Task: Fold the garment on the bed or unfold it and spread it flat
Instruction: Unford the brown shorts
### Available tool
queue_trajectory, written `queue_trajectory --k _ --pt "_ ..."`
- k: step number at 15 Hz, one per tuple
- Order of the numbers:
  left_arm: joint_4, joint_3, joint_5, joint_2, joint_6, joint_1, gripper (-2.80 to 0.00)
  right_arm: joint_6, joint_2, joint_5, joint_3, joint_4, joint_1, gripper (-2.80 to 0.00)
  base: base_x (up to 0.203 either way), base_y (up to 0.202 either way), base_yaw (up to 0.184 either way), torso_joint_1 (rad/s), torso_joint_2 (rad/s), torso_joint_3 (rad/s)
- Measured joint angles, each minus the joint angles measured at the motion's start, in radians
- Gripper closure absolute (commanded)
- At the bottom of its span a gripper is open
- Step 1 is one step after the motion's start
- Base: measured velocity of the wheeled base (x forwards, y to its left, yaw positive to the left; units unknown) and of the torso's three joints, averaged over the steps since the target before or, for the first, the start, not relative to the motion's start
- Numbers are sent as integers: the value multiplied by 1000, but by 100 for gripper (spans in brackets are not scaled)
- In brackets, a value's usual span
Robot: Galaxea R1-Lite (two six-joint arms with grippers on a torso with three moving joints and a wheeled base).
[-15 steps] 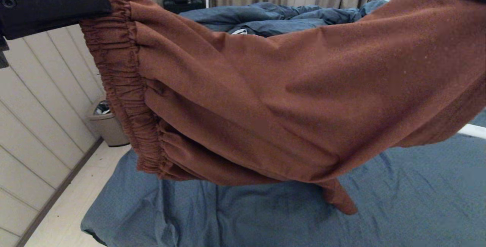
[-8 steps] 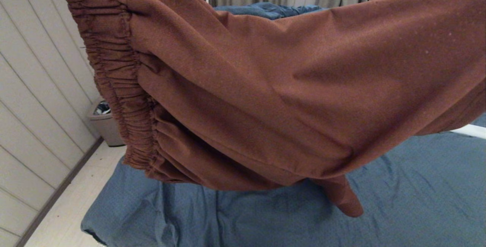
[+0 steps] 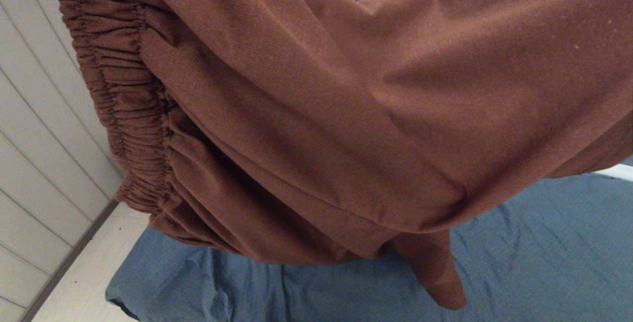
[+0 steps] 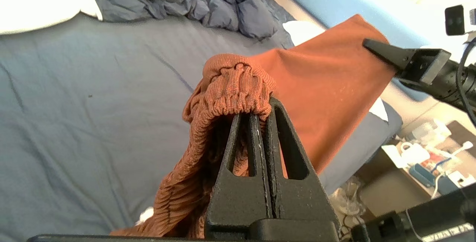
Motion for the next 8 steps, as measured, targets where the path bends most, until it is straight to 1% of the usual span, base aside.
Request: queue_trajectory --k 2,3,4,5,6,8 --pt "-8 -6 1 31 -4 3 0 0 39 -3 -11 -5 -11 0 0 0 0 0 0 0" --pt "-13 -6 0 49 -6 18 0 0 67 -4 -15 -8 -18 0 0 0 0 0 0 0" --pt "-21 -6 -2 67 -8 46 0 0 98 -4 -22 -10 -32 0 0 0 0 0 0 0" --pt "-36 -7 -5 89 -9 83 0 0 133 -2 -33 -10 -64 0 0 0 0 0 0 0" --pt "-63 -8 -10 114 -9 124 0 -1 171 1 -41 -14 -106 0 0 0 0 0 0 0" --pt "-138 -9 -16 169 -8 201 0 -3 250 4 -57 -46 -165 0 0 0 0 0 0 0"
